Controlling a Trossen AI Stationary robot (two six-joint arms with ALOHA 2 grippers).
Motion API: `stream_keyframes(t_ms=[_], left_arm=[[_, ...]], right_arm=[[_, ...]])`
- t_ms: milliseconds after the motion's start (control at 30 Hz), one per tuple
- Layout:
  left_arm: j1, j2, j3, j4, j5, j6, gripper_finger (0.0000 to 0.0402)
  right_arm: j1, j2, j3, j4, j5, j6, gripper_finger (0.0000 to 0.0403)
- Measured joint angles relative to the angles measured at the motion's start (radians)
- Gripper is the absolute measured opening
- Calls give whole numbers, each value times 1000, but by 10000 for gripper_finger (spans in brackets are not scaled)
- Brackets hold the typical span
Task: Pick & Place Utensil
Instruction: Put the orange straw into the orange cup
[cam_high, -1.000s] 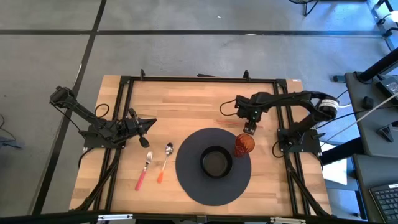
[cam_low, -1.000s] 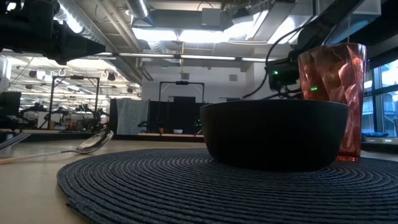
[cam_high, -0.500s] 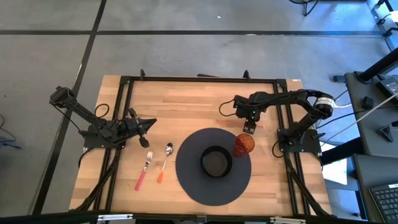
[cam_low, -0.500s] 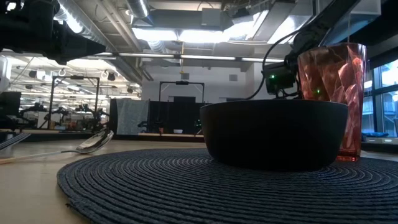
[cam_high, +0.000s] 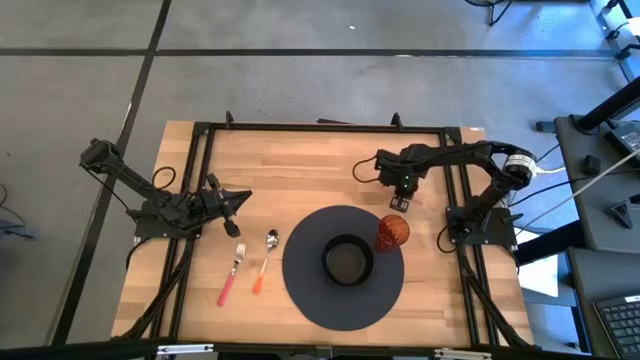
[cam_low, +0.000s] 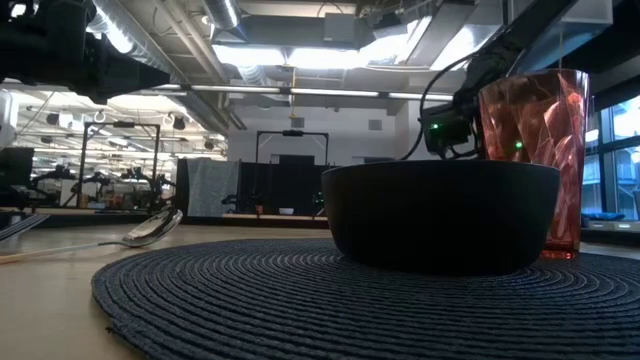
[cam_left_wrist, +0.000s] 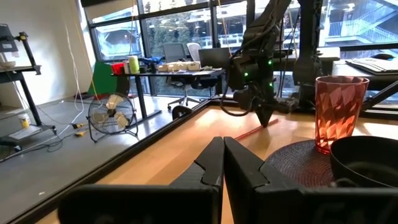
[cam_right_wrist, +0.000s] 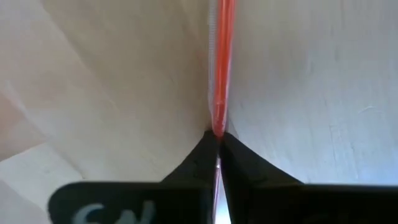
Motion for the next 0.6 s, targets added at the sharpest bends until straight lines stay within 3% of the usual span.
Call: stream_keyframes(t_ms=[200, 600], left_arm=[[0, 0, 0, 0, 0, -3, 3], [0, 0, 0, -3, 0, -5, 3]], right_arm=[[7, -51, 84, -31, 93, -7, 6], [69, -182, 366, -333, 285, -51, 2]])
